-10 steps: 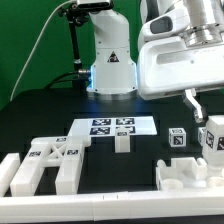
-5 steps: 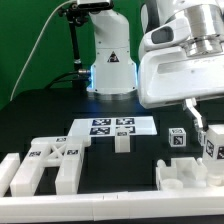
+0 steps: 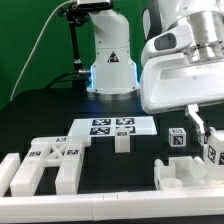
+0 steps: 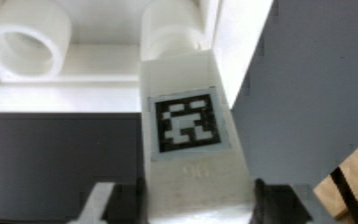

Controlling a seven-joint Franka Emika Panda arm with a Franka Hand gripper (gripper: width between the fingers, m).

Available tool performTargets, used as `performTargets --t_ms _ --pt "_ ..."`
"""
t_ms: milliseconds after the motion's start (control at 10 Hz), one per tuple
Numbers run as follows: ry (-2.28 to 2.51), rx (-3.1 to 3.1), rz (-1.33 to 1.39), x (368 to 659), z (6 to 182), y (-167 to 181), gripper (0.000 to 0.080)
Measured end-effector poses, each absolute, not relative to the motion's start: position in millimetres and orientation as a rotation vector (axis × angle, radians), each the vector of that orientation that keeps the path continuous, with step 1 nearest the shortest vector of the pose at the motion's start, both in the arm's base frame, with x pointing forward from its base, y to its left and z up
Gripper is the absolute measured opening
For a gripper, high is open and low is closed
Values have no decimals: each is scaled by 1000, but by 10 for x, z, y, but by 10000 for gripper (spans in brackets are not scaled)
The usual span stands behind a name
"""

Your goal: Assemble chair

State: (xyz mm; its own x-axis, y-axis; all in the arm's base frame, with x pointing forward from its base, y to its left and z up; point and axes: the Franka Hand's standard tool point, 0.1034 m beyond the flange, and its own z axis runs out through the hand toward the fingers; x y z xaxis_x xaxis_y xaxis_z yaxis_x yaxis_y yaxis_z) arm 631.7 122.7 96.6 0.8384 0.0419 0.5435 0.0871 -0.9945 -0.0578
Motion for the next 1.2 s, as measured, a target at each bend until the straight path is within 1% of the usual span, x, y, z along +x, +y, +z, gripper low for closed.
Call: performTargets --t_ms 100,700,800,900,1000,1200 --pt "-104 -2935 -866 6310 931 1225 284" --pt "-123 -2934 -883 6317 926 1222 284" --pt "-126 -2934 -883 6317 926 1222 493" --pt "-129 -2935 -883 6317 926 1222 598" --pt "-132 -2935 -884 6317 926 1222 634" --pt "-137 -2936 -884 6317 926 1222 647"
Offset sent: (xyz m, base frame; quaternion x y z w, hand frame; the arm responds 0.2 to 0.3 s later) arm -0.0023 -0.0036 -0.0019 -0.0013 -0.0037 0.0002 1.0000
